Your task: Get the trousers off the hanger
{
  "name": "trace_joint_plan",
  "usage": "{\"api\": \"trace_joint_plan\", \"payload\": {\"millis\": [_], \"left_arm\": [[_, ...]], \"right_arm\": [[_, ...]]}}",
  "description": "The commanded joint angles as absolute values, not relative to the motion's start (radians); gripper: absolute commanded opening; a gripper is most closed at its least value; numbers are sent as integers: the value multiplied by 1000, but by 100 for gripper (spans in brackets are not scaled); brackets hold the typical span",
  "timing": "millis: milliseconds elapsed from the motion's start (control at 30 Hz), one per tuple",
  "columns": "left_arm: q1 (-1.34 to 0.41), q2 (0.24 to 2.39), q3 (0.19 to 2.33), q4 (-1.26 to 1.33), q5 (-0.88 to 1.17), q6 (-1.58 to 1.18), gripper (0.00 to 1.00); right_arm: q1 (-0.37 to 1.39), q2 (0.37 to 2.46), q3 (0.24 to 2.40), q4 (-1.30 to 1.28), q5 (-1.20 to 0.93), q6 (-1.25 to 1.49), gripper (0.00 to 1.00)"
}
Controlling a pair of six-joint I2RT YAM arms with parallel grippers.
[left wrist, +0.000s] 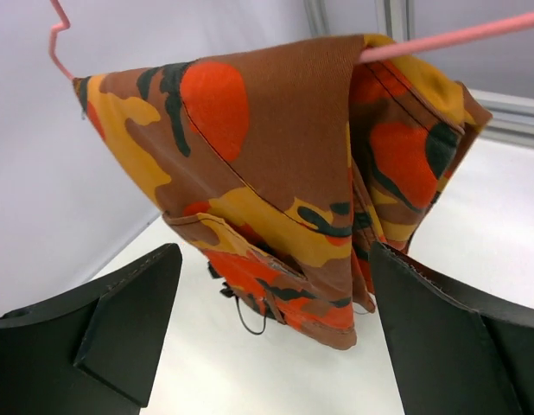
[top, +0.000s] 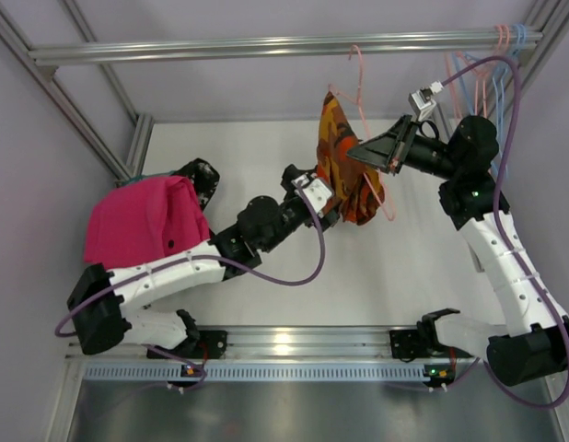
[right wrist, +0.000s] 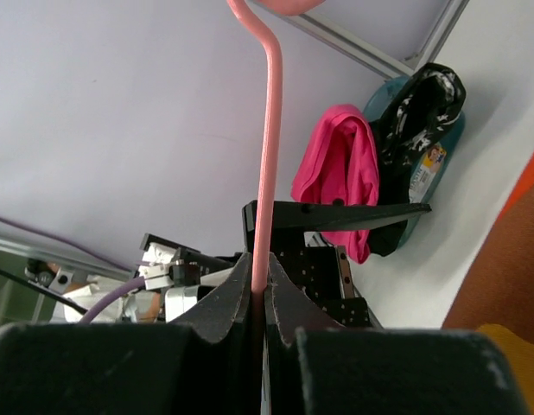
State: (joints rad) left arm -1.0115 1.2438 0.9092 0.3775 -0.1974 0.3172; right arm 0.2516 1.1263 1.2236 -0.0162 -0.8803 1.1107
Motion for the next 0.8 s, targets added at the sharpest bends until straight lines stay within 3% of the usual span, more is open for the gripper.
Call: {"api": "trace_joint_plan", "payload": {"millis": [0, 600, 767], "left_arm": [[-1029, 1310, 994, 626, -253, 311, 96], [-1031, 1514, 1153, 692, -328, 201, 95], [-985, 1528, 1172, 641, -342, 166, 88]], "right_arm": [[262, 1045, 1293, 147, -836, 1019, 0], [259, 1062, 1293, 195, -790, 1069, 0], [261, 1060, 1318, 192, -792, 1066, 0]]}}
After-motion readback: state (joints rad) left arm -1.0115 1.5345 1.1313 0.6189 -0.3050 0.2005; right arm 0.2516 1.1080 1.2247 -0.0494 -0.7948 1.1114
